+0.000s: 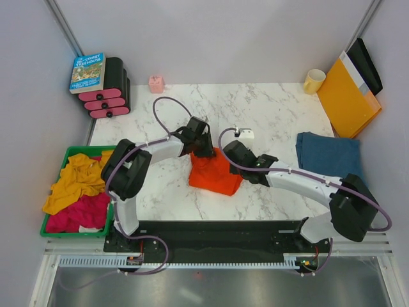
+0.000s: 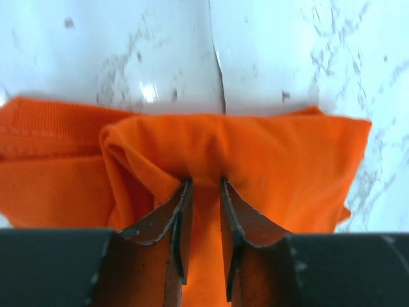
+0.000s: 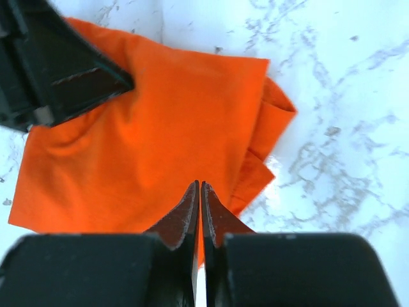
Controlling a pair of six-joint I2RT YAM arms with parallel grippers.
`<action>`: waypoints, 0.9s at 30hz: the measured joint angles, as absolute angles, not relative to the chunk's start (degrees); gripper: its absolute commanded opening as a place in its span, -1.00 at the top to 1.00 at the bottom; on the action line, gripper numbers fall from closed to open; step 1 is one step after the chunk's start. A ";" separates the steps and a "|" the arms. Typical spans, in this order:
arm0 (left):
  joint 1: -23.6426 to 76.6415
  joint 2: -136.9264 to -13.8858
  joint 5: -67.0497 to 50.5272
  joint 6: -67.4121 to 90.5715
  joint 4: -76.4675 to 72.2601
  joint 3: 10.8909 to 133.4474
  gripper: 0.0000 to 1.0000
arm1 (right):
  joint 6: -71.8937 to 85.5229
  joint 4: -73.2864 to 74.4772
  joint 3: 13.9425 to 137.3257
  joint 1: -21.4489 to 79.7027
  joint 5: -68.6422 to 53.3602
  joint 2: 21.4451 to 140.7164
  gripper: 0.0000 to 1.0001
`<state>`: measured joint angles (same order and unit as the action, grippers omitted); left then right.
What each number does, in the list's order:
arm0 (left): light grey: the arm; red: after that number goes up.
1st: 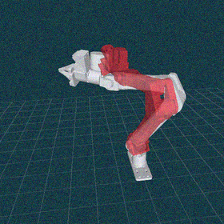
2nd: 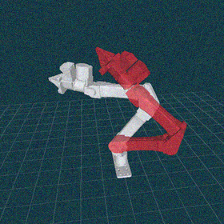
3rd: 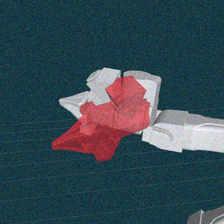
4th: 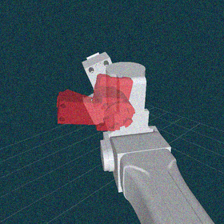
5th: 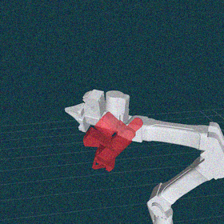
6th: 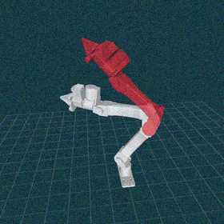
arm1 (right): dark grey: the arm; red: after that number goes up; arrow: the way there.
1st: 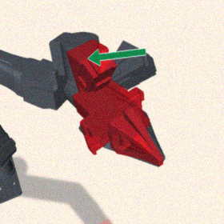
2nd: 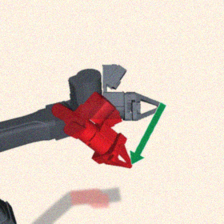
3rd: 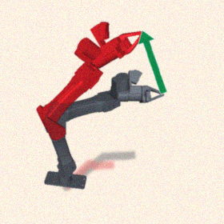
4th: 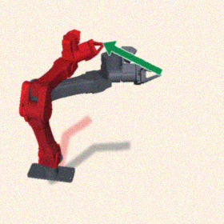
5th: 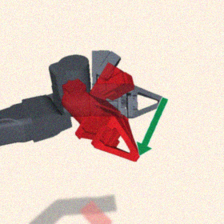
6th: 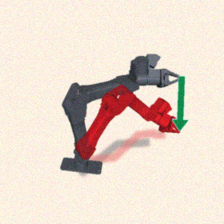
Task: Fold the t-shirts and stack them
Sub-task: Put the neatly folded tshirt into the corner of the board with the right arm
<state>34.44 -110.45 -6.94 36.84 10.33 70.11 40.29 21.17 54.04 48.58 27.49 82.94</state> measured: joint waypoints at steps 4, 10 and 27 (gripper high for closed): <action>34.83 -103.77 -8.34 35.86 7.90 63.70 0.16 | 39.72 22.00 51.86 48.60 31.03 77.28 0.43; 38.70 -86.02 -6.72 33.26 8.86 57.76 -0.01 | 34.94 21.08 50.00 48.58 37.71 68.12 -0.37; 43.53 -66.15 5.67 32.27 24.45 45.30 -0.17 | 17.67 19.90 45.71 48.64 51.72 55.22 -0.96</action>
